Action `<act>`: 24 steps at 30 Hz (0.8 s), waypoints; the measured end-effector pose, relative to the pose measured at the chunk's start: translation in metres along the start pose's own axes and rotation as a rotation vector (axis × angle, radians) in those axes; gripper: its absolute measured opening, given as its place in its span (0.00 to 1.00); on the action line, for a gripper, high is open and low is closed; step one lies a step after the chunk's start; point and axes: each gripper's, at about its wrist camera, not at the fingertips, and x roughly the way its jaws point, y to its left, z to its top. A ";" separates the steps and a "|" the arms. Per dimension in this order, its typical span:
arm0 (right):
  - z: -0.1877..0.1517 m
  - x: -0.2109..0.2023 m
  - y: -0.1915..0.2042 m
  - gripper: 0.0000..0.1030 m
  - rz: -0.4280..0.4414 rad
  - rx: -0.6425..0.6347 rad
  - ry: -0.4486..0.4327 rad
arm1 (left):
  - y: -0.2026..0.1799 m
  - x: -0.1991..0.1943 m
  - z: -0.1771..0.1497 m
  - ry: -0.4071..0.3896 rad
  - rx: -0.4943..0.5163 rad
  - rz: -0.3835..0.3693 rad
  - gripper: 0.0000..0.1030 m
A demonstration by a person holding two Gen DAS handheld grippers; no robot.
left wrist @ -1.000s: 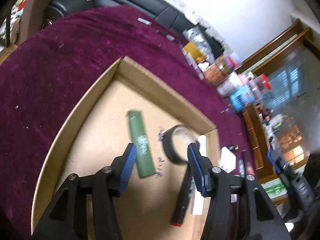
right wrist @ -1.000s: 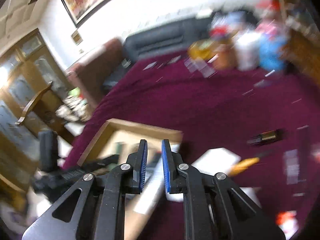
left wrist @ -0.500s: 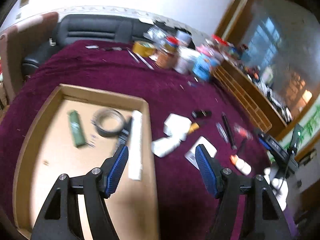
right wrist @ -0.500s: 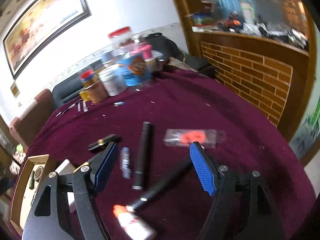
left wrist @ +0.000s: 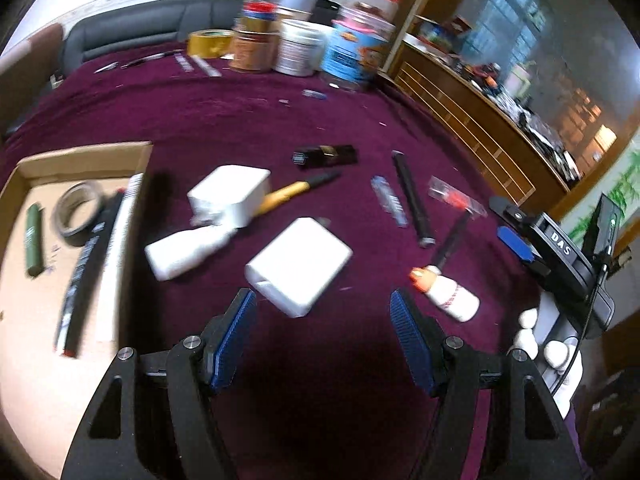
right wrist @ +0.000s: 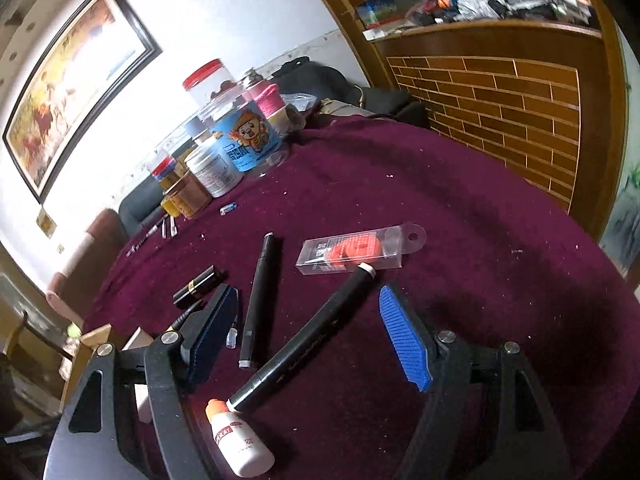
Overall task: Organize rigid objects
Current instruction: 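Move the left tool to the white charger while the right tool approaches the glue bottle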
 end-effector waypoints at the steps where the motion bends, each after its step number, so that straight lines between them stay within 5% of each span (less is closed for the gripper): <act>1: 0.000 0.000 -0.003 0.71 0.006 0.017 0.003 | -0.007 0.003 0.003 0.008 0.011 -0.006 0.61; 5: 0.002 0.001 -0.014 0.71 0.024 0.067 0.008 | -0.036 0.025 0.029 0.038 0.060 -0.020 0.61; 9: 0.002 0.006 -0.022 0.71 0.040 0.113 0.038 | -0.029 0.037 0.045 0.059 0.096 0.058 0.61; 14: 0.000 0.017 -0.023 0.71 0.061 0.122 0.097 | -0.005 0.040 0.032 0.095 0.153 0.066 0.62; 21: -0.004 0.022 -0.016 0.71 0.060 0.090 0.131 | -0.026 0.071 0.013 0.125 0.279 0.157 0.64; 23: -0.004 0.023 -0.017 0.71 0.056 0.096 0.133 | -0.030 0.071 0.010 0.102 0.292 0.168 0.60; 24: -0.005 0.024 -0.018 0.71 0.051 0.098 0.138 | -0.030 0.069 0.010 0.091 0.286 0.166 0.49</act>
